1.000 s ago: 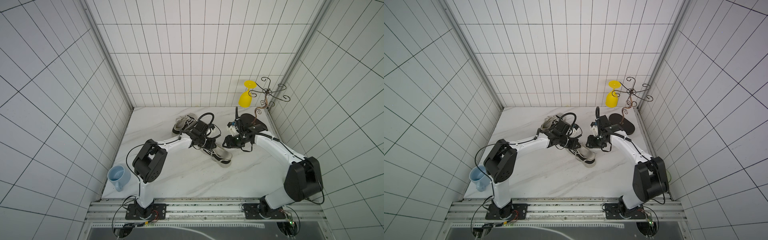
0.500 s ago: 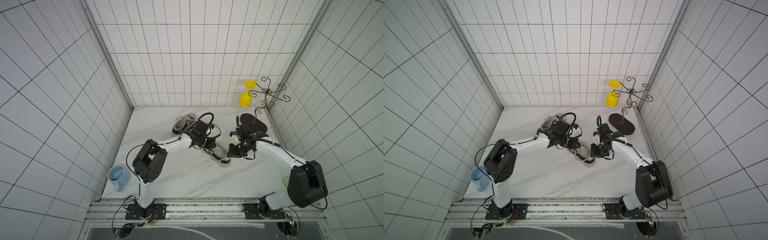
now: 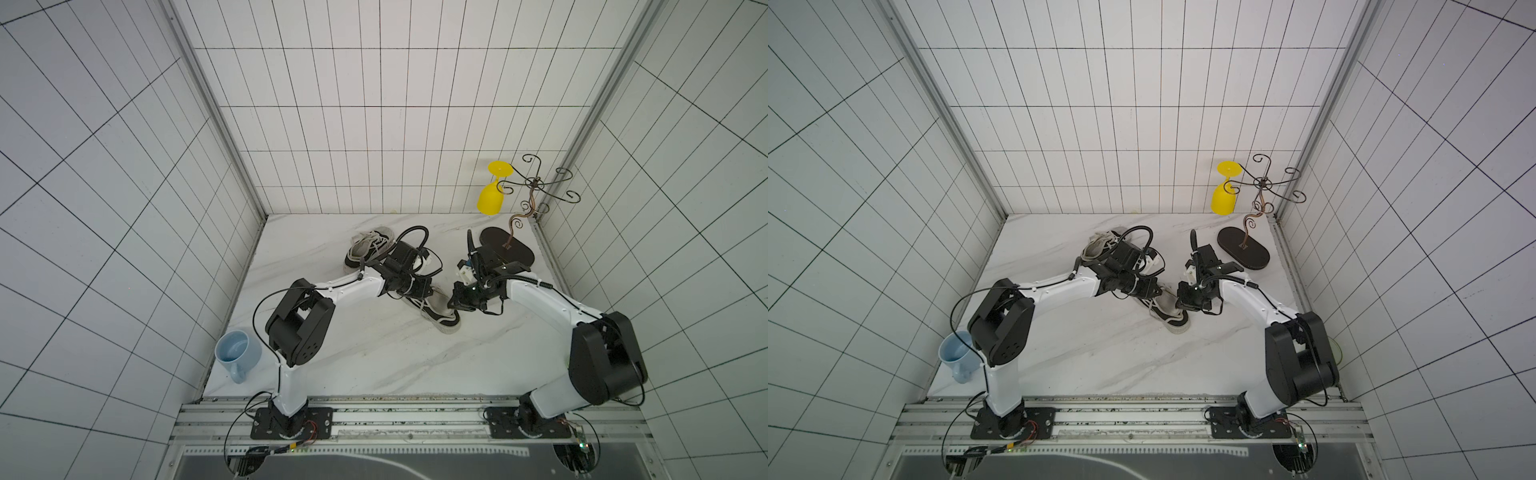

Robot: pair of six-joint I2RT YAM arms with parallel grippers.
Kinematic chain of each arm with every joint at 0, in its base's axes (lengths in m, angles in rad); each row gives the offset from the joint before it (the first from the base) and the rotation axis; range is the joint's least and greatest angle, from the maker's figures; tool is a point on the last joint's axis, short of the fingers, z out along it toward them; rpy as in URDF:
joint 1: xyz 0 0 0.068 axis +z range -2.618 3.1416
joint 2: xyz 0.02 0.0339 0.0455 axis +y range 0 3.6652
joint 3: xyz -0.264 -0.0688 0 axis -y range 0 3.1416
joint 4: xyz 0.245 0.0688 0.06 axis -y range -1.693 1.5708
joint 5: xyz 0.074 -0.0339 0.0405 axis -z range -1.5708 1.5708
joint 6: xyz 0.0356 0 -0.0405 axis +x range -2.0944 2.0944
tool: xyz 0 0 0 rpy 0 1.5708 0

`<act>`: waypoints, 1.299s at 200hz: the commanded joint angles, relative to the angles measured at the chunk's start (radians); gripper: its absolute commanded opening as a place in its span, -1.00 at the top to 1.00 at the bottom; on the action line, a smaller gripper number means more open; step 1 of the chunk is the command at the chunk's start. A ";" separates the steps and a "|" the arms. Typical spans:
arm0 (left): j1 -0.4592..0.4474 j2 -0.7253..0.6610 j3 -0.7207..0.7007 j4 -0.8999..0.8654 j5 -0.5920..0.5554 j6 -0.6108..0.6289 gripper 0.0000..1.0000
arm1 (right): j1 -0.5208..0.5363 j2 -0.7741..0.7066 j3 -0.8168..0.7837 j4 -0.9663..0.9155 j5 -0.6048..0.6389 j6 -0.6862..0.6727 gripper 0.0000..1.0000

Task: Insert the insole into the shoe

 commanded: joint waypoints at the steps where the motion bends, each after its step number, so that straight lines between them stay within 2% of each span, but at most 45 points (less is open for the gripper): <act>1: -0.012 -0.023 0.017 0.048 0.081 -0.018 1.00 | 0.034 0.035 -0.002 0.089 0.007 0.026 0.81; 25: -0.011 -0.025 0.020 0.043 0.074 -0.016 1.00 | 0.069 0.075 0.036 0.081 0.050 0.010 0.81; 63: 0.007 -0.027 0.024 0.030 0.041 -0.037 1.00 | 0.124 0.110 0.049 0.009 0.227 -0.040 0.70; 71: 0.005 -0.028 0.031 0.018 0.028 -0.030 1.00 | 0.131 0.115 0.055 -0.016 0.276 -0.047 0.58; 81: 0.003 -0.027 0.045 -0.009 -0.002 -0.014 1.00 | 0.141 0.123 0.074 -0.052 0.329 -0.057 0.20; 89: -0.001 -0.026 0.054 -0.027 -0.023 0.002 1.00 | 0.151 0.118 0.092 -0.082 0.377 -0.064 0.01; 97: -0.001 -0.026 0.059 -0.043 -0.043 0.010 1.00 | 0.161 0.110 0.105 -0.102 0.421 -0.069 -0.07; 120: 0.000 -0.018 0.064 -0.064 -0.083 0.026 1.00 | 0.163 0.077 0.144 -0.160 0.490 -0.069 -0.13; 167: 0.004 0.006 0.058 -0.052 -0.086 0.010 1.00 | 0.112 -0.007 0.186 -0.191 0.399 -0.047 -0.30; 198: 0.006 0.013 0.060 -0.048 -0.080 0.008 1.00 | 0.082 -0.029 0.172 -0.207 0.390 -0.065 -0.20; 260: 0.007 -0.002 0.051 -0.042 -0.073 0.010 1.00 | 0.080 0.001 0.134 -0.140 0.338 -0.068 -0.22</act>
